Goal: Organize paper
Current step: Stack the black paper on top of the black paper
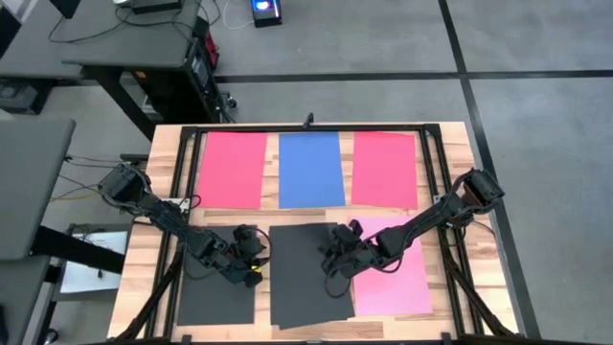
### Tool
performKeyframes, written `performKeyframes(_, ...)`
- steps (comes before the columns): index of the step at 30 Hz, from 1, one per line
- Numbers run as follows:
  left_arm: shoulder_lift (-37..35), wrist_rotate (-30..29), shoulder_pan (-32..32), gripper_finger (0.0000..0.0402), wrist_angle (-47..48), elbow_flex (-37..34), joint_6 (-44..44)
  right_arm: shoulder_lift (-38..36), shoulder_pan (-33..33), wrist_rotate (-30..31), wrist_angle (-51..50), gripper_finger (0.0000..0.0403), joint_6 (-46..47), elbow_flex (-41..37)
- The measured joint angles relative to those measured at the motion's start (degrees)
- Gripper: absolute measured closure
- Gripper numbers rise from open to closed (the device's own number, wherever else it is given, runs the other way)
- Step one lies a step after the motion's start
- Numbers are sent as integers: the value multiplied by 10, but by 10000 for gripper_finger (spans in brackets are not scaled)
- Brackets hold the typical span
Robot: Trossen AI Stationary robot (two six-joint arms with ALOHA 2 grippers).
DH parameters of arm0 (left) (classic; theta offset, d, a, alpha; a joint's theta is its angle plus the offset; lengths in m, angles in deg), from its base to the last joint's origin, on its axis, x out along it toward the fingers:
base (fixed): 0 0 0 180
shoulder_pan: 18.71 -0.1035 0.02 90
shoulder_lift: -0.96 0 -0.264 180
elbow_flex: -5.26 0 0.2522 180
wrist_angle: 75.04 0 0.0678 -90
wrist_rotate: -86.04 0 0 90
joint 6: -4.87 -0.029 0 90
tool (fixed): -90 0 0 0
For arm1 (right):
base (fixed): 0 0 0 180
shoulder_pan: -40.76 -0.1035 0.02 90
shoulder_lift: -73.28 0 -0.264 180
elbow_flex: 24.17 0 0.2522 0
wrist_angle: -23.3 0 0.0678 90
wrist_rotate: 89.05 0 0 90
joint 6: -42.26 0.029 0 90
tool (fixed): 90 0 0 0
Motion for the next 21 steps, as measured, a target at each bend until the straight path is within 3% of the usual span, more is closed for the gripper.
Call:
performKeyframes(7, 0, 1, 0, 253, 0, 0, 0, -1, 0, -23, 0, 171, -54, 25)
performKeyframes(21, 0, 13, 0, 253, 0, 0, 0, -1, 1, -44, -119, 168, -61, 61)
